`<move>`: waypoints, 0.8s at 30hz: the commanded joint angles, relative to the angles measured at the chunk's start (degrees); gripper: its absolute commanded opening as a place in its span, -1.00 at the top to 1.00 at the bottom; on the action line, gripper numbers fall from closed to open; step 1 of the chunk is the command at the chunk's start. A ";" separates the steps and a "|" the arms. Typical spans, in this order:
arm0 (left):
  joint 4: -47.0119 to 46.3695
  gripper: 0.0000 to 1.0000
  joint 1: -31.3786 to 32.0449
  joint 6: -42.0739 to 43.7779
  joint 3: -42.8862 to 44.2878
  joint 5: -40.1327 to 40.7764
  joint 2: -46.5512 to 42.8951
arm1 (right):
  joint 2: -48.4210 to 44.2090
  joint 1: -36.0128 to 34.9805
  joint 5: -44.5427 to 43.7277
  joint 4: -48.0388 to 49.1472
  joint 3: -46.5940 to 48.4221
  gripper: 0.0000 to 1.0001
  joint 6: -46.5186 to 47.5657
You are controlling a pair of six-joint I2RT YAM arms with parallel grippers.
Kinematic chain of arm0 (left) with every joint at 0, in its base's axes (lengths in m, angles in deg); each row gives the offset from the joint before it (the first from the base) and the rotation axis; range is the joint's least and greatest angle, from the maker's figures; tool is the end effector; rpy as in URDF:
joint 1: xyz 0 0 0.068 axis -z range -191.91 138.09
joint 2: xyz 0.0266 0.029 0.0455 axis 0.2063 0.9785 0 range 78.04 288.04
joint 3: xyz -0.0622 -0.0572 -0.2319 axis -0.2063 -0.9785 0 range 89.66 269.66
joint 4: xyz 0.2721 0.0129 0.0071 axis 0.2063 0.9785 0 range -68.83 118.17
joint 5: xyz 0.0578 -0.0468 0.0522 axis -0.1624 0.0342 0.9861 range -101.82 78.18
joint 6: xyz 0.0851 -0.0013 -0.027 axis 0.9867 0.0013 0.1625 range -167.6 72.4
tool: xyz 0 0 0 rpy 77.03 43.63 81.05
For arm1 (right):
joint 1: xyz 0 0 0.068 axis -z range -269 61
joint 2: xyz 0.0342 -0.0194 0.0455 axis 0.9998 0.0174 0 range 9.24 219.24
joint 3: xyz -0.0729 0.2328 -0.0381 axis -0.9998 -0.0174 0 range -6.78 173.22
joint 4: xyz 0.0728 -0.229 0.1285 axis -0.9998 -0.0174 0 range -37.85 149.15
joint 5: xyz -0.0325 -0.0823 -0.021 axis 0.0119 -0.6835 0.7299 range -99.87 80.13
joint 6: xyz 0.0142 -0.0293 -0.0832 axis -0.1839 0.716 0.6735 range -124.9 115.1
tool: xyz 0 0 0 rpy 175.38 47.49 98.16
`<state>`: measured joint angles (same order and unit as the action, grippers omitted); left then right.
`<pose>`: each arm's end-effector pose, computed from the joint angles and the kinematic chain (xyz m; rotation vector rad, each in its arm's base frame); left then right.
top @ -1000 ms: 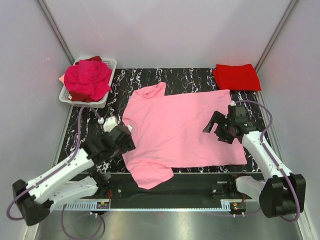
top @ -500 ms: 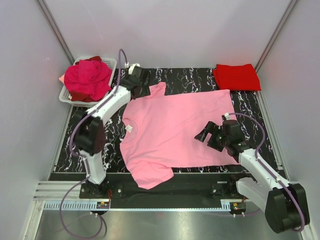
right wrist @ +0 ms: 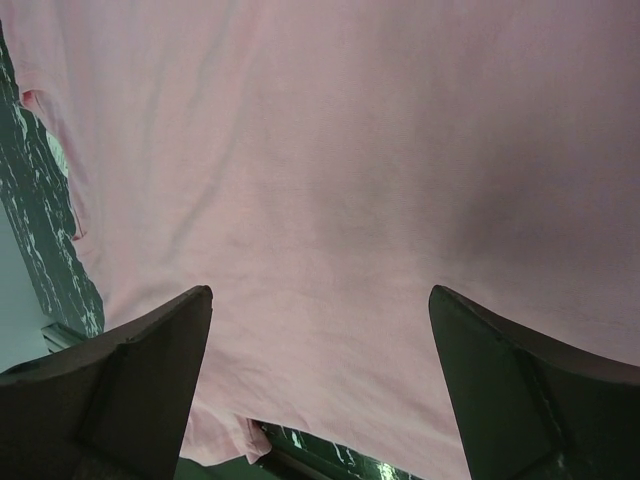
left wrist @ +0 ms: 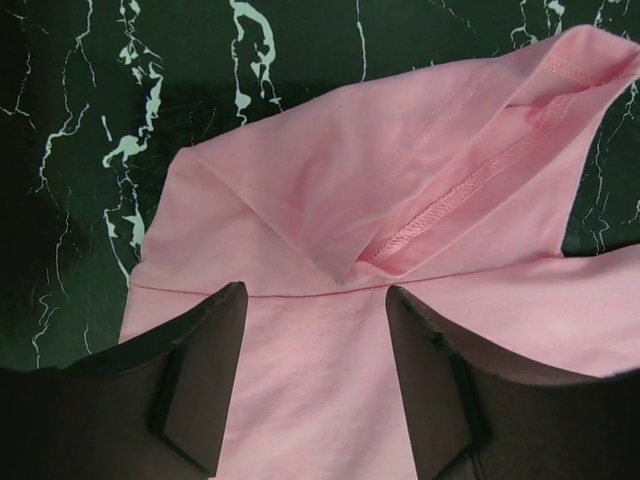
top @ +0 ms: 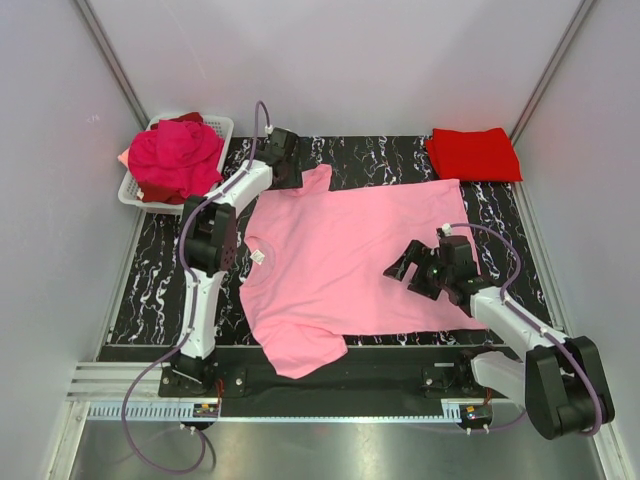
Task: Fold and stack the t-shirts
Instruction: Flatten the tshirt out
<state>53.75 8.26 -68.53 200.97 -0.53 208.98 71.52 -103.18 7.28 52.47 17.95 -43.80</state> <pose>0.5033 -0.1683 0.1428 -0.0994 2.4566 -0.0678 0.2438 0.0857 0.1098 0.3703 2.4159 0.7893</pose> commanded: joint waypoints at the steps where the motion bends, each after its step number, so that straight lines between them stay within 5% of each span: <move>1: -3.22 -0.24 -0.12 1.86 2.60 -2.15 0.28 | 0.73 -0.33 1.22 3.33 1.90 -0.93 -0.22; 12: -2.61 0.01 -0.21 0.98 7.78 -2.50 5.56 | 1.62 -0.33 1.84 3.51 1.99 -0.92 -0.13; 15: -1.82 0.17 -0.30 0.80 9.54 -2.50 6.61 | 1.79 -0.33 1.92 3.69 1.99 -0.92 -0.04; 18: -1.99 0.62 -0.65 0.63 9.98 -1.45 6.70 | 1.70 -0.33 1.84 3.69 1.99 -0.92 -0.13; 19: -1.90 0.93 -0.83 0.54 10.24 -0.84 6.62 | 1.88 -0.24 1.92 3.69 1.99 -0.92 -0.22; 24: -3.39 1.00 -2.49 1.06 14.00 0.93 6.00 | 2.14 -0.33 2.19 3.95 2.08 -0.92 -0.13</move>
<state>53.05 7.38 -68.25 209.36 -1.65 216.13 73.36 -103.22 8.26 54.04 17.97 -43.80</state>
